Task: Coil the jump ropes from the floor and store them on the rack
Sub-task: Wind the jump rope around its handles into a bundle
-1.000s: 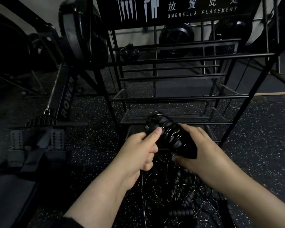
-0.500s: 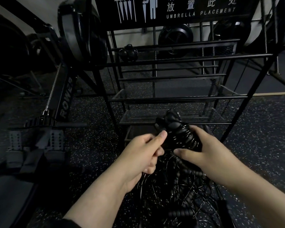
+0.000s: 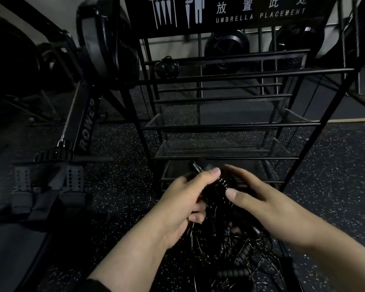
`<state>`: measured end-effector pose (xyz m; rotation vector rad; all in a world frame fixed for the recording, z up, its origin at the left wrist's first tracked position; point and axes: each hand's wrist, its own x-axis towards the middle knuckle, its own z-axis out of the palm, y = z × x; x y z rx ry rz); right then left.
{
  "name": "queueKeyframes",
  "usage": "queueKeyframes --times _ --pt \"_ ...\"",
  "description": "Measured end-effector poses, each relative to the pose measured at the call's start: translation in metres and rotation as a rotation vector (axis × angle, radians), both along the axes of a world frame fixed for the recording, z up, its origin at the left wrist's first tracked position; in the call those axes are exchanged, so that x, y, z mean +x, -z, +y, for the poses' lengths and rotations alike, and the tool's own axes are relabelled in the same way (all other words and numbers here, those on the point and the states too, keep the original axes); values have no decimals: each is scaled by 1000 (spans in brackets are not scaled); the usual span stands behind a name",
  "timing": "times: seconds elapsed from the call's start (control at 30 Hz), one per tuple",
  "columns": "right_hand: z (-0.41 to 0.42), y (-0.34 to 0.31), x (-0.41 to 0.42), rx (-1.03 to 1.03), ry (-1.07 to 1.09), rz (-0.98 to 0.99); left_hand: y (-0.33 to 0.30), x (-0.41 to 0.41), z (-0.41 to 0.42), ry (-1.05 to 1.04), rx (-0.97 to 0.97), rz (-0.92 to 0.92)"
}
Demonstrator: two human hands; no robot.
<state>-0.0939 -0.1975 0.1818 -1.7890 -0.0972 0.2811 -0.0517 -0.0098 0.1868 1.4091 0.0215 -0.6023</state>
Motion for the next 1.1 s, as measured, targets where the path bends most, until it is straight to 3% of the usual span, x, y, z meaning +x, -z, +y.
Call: queueKeyframes --times 0.07,0.2,0.27,0.33,0.47,0.53,0.73,0.83,0.97,1.1 --pt "-2 1 3 -34 21 -21 0 -1 0 6 -10 2" --pt "7 10 6 -405 154 -183 1 -1 -2 20 45 -37" --pt "8 13 7 -483 149 -178 2 -2 -2 43 81 -57" --pt "2 10 6 -401 103 -142 2 -4 -1 75 82 -64" --pt "-4 -10 2 116 32 42 -2 -5 1 195 41 -122" --pt "-5 -10 1 175 -19 117 -3 -5 0 211 36 -118" --pt "1 5 7 -382 230 -146 10 0 -4 92 87 20" --pt "3 9 8 -598 129 -152 13 1 -4 66 60 53" --pt "-7 13 6 -422 -47 -154 10 2 1 55 1 84" --pt "-2 15 7 -313 47 -200 8 3 1 26 -60 145"
